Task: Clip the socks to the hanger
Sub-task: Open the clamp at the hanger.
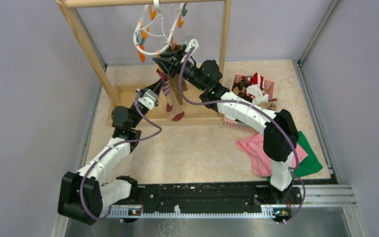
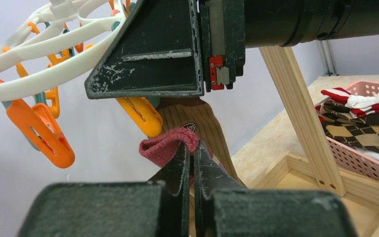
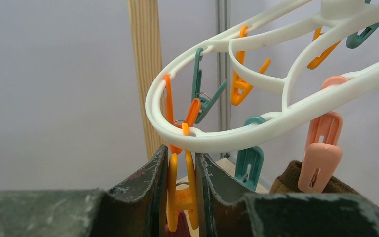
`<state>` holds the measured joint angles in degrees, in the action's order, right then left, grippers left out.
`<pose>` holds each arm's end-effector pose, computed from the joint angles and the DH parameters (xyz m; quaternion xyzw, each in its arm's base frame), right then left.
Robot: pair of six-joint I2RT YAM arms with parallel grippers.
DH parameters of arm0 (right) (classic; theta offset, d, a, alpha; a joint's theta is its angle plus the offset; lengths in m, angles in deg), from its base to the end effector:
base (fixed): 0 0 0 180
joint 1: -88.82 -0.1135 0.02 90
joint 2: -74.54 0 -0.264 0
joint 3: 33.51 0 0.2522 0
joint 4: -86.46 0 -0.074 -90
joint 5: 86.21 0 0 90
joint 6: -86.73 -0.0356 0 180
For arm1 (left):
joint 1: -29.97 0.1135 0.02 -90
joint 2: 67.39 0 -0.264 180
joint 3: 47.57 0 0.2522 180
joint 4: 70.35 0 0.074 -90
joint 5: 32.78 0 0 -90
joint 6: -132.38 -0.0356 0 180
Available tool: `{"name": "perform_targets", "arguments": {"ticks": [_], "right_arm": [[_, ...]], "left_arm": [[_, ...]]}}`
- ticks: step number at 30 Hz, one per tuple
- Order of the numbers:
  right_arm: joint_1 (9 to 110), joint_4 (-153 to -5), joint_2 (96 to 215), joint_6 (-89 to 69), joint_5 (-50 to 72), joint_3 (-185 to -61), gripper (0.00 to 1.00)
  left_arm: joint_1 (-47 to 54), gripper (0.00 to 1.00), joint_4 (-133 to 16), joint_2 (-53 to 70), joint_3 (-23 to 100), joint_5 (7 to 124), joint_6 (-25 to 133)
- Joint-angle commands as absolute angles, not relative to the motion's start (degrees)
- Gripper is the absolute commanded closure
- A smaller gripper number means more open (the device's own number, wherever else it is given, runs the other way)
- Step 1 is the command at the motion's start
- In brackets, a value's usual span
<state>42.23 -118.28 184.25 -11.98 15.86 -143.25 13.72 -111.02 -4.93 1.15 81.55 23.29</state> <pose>0.3107 0.3393 0.4078 -0.2577 0.4782 0.4389 0.7157 0.2242 -0.0806 0.3359 0.3263 0.4326 -0.0895 0.8357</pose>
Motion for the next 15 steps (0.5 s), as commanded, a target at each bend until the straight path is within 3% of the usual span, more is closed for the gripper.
{"name": "perform_targets", "arguments": {"ticks": [1, 15], "right_arm": [[42.3, -117.7, 180.8, -12.0, 16.4, -143.4, 1.0], [42.0, -117.2, 180.7, -11.4, 15.4, -143.4, 1.0]], "left_arm": [[14.0, 1.0, -115.3, -4.0, 3.9, 81.5, 24.1], [13.9, 1.0, -116.8, -2.4, 5.1, 82.6, 24.8]]}}
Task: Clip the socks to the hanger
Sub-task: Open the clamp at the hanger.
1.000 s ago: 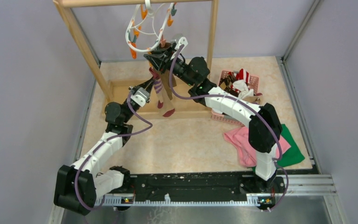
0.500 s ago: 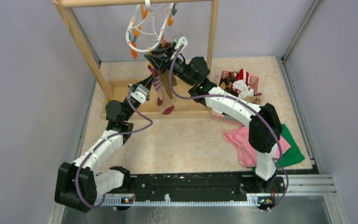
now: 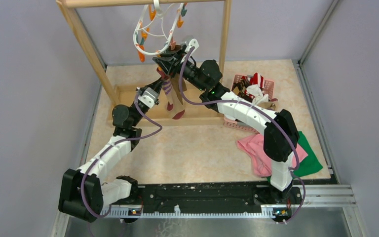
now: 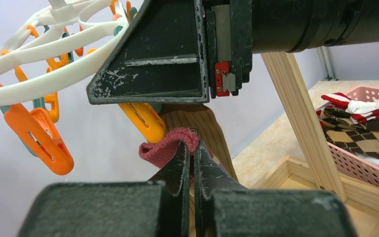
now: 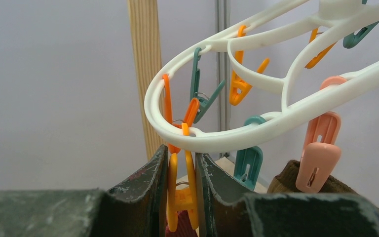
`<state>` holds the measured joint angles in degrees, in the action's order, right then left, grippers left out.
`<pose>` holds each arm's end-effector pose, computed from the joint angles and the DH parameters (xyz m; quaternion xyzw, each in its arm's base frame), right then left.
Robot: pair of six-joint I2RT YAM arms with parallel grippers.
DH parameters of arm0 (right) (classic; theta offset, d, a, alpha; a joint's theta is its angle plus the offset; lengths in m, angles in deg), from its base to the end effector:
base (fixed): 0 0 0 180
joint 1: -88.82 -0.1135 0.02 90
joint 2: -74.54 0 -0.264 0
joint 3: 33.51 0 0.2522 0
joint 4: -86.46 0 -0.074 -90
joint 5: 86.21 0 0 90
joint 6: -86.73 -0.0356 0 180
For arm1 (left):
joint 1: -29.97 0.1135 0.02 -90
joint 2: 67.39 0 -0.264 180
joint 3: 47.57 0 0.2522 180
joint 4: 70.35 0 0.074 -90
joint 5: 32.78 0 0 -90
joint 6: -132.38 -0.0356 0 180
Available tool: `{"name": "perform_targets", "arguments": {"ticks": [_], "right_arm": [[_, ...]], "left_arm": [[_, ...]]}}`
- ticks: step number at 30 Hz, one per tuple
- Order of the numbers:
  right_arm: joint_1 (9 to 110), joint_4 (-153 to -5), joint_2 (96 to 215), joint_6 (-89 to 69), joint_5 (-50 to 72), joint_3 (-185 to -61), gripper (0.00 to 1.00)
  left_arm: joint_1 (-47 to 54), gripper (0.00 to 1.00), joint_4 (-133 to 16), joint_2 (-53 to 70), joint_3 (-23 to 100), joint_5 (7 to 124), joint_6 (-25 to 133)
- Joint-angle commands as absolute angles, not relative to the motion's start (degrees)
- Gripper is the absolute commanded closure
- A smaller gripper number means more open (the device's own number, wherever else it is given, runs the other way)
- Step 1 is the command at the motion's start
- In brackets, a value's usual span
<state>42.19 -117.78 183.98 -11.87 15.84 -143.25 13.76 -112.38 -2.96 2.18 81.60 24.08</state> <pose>0.3098 0.3388 0.4090 -0.2587 0.4796 0.4381 0.7150 0.2307 -0.0824 0.3366 0.3230 0.4318 -0.0945 0.8368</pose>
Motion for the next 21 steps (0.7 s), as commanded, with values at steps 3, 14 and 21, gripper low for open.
{"name": "perform_targets", "arguments": {"ticks": [3, 14, 21], "right_arm": [[42.0, -116.9, 180.8, -11.2, 14.8, -143.6, 1.0], [41.5, -115.3, 181.0, -8.9, 13.1, -143.9, 1.0], [41.2, -115.0, 180.9, -7.8, 12.6, -143.7, 1.0]], "left_arm": [[13.9, 1.0, -117.1, -2.3, 5.4, 83.4, 24.9], [13.7, 1.0, -117.2, -1.9, 6.3, 83.9, 23.8], [13.5, 1.0, -117.4, -1.8, 7.1, 84.0, 23.4]]}}
